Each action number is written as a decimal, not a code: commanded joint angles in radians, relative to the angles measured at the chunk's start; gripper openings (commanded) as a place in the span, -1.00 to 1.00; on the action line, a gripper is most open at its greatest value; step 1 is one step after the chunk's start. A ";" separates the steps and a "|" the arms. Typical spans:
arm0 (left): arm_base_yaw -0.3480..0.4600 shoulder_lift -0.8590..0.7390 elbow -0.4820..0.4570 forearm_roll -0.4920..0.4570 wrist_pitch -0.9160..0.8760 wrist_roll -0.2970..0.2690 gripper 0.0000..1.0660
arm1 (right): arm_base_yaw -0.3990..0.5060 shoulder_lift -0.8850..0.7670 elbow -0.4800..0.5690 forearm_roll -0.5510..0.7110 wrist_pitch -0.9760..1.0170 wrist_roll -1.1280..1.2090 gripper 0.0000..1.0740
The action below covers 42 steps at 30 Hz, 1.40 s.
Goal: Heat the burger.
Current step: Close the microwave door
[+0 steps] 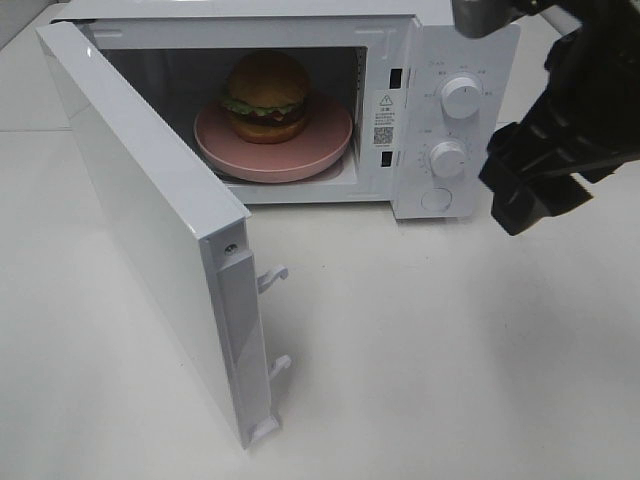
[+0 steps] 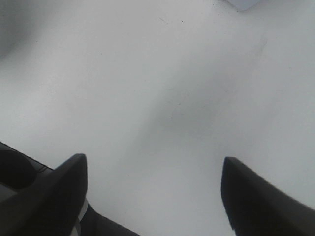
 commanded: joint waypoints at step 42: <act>0.004 -0.018 0.001 0.003 -0.014 0.000 0.88 | -0.482 -1.150 0.635 0.030 -0.299 0.101 0.37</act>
